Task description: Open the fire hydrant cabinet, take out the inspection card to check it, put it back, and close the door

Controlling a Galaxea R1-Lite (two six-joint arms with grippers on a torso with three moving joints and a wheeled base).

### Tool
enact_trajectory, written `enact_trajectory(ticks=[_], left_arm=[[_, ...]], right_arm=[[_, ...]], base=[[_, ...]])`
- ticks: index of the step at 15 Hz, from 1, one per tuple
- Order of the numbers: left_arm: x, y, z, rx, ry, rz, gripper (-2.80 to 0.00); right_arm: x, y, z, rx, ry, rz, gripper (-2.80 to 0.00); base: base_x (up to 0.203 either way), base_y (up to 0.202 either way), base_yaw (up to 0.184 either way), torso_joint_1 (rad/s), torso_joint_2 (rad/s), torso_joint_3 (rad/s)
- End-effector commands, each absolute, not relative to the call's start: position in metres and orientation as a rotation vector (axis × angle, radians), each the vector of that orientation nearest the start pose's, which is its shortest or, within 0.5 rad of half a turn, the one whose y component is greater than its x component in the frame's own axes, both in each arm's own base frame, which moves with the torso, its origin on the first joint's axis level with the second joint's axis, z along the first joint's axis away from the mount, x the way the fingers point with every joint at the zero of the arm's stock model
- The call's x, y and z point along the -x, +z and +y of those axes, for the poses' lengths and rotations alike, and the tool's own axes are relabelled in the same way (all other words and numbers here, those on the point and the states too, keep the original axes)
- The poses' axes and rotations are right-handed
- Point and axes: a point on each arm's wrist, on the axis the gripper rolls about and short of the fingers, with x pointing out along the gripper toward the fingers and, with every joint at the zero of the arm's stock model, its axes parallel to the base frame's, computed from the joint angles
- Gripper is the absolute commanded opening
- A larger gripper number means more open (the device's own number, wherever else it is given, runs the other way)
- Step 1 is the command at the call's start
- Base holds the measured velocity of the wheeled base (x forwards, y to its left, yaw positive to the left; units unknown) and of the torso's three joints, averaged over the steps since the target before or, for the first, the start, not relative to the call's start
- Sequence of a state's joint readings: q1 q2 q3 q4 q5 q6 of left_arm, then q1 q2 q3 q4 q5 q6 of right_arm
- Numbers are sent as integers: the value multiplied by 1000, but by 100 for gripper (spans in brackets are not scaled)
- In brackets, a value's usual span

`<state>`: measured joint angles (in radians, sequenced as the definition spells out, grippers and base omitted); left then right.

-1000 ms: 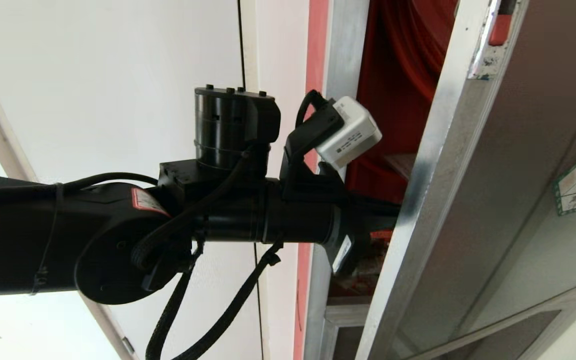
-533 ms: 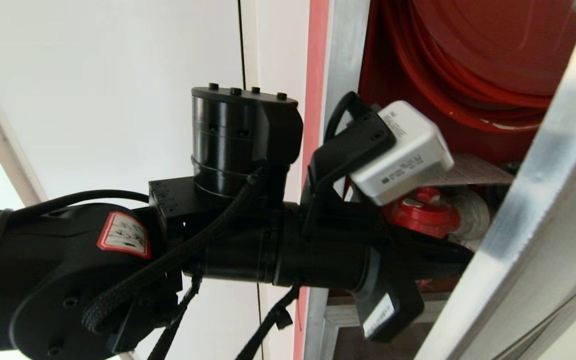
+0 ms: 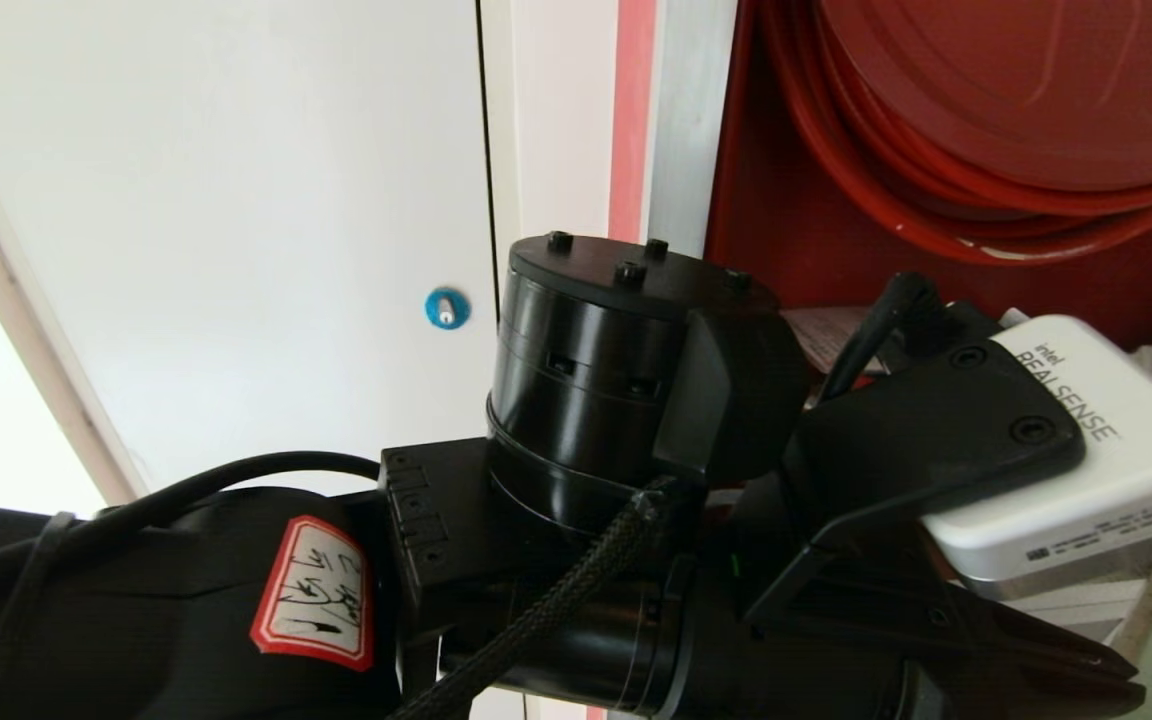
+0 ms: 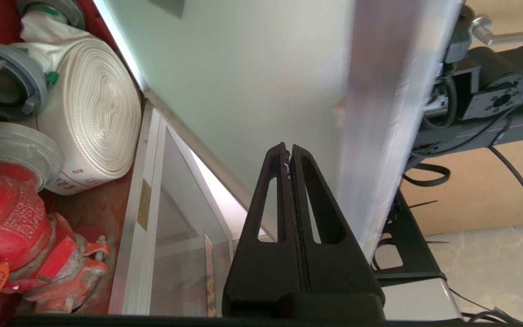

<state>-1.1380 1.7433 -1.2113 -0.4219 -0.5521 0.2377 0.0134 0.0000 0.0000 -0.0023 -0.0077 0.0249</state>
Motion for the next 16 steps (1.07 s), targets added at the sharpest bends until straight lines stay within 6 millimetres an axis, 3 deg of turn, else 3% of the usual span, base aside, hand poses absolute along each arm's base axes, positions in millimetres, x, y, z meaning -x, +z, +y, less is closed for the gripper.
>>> enact_trajectory(ticks=[1,9,13,15,16], left_arm=[[-130,257,-318,-217,-1708,-76,-280],[-132,249,-321,-222,-1706,-42,-280],[-170,236,-306,-212,-1592,32,-280],[-195,235,-286,-199,-1504,56,-280],[-199,235,-277,-197,-1483,63,-280]], right_arm=[[23,76,0,-25,6,-1,-280],[23,76,0,-26,6,-1,-280],[23,76,0,-26,6,-3,-280],[23,76,0,-25,6,-3,-280],[23,76,0,-26,6,-3,-280]], base=[[0,0,0,0,0,0],[0,0,0,0,0,0],[0,0,0,0,0,0],[0,0,0,0,0,0],[0,0,0,0,0,0]])
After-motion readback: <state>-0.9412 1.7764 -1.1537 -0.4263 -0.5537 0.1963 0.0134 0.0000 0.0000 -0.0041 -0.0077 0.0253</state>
